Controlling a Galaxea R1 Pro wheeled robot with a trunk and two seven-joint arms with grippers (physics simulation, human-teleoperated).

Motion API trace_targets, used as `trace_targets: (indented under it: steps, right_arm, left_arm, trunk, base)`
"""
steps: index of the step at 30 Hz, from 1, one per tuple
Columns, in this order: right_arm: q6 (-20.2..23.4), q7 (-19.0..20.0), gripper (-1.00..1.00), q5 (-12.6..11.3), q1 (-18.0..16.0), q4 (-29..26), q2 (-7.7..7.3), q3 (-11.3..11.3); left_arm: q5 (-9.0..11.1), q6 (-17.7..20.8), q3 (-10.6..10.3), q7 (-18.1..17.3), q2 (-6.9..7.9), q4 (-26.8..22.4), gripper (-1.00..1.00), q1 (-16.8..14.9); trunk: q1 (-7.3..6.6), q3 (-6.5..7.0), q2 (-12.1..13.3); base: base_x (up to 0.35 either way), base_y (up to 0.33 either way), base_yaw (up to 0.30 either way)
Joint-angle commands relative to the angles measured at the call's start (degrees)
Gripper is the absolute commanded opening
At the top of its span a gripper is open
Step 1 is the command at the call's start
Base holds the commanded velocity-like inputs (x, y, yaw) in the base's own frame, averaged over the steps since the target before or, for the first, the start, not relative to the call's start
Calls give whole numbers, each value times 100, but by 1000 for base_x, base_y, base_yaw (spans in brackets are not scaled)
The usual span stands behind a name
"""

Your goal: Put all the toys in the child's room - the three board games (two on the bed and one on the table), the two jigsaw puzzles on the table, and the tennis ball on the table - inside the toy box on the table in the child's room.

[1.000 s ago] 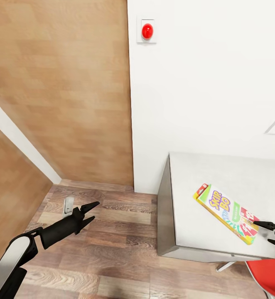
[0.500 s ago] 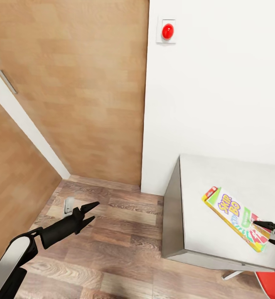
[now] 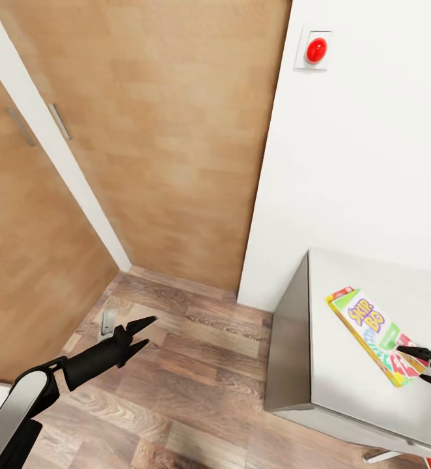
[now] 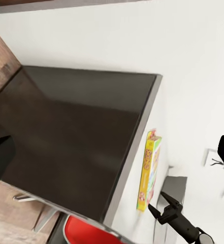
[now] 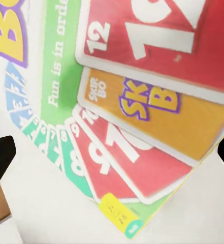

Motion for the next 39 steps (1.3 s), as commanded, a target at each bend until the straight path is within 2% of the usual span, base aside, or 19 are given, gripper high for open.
trace_targets:
  steps: [1, 27, 39]
  right_arm:
    - [32, 47, 100, 20, -5, -2, 1, -15]
    - [24, 37, 100, 27, -12, -11, -44, -31]
    - [26, 38, 100, 25, -13, -10, -56, -33]
  left_arm:
    - [57, 20, 1, 58, 0, -5, 100, -5]
    - [59, 20, 1, 58, 0, -5, 100, -5]
    - [60, 20, 1, 58, 0, -5, 100, -5]
  trunk:
    - [3, -9, -10]
    - [3, -9, -10]
    - [3, -9, -10]
  base:
    - [0, 0, 144]
    - [2, 0, 27]
    - [150, -8, 1]
